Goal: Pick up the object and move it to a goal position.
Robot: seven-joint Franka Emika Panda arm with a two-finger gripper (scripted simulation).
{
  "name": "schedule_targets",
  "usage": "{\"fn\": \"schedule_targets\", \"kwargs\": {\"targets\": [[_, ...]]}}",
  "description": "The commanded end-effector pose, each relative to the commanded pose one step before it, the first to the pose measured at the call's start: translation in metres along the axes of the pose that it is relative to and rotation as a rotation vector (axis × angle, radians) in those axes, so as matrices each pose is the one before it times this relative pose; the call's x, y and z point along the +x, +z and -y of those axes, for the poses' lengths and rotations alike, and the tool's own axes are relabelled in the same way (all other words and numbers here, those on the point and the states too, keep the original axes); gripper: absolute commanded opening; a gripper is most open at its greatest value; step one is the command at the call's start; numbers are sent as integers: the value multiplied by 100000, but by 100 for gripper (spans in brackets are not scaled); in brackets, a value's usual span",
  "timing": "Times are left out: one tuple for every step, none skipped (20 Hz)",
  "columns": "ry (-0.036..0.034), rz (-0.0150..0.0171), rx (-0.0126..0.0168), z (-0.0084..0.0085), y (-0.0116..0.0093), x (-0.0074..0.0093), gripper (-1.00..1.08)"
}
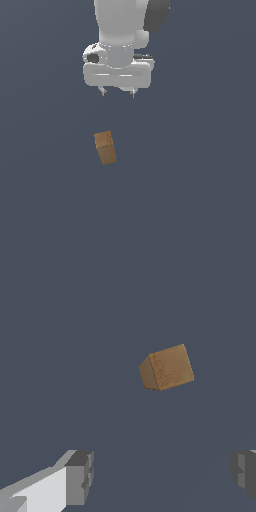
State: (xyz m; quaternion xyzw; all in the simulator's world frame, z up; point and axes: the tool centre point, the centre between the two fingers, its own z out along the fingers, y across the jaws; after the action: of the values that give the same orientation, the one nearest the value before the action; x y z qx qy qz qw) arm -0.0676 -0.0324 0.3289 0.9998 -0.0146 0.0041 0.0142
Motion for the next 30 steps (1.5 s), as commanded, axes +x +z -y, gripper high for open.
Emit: {"fn": "schedule_targets", "kwargs": {"targets": [[-11,54,-47,-6,-2,-7,100],[-116,11,26,6,48,28,100],[-169,3,10,-43,66,61,100],[-258,5,18,-59,100,90,100],[-357,11,32,-67,138,118,100],[-450,15,45,-78,175,145,100],[-543,19,57,-92,213,172,100],[-629,22,67,-107,250,197,100],[-707,24,75,-125,283,219,100],[-792,25,82,-146,320,244,100],[-874,26,89,-170,358,266,100],[-961,27,98,-189,397,287,100],[-1050,28,108,-212,440,307,100],[-1138,28,117,-237,483,325,100],[-1227,28,126,-263,529,341,100],[-1318,27,135,-290,575,355,100],[-1405,25,143,-320,624,366,100],[-1494,23,152,-351,675,373,100],[-1582,21,160,-383,727,377,100],[-1597,17,160,-398,747,362,100],[-1505,12,150,-384,715,322,100],[-1410,8,139,-369,680,285,100],[-1317,5,129,-350,644,251,100],[-1225,2,119,-331,606,220,100],[-1132,0,109,-310,566,192,100],[-1039,-2,99,-288,525,166,100],[-948,-3,90,-265,484,143,100],[-857,-4,80,-241,440,122,100],[-764,-4,71,-218,396,103,100],[-675,-4,62,-192,352,87,100]]}}
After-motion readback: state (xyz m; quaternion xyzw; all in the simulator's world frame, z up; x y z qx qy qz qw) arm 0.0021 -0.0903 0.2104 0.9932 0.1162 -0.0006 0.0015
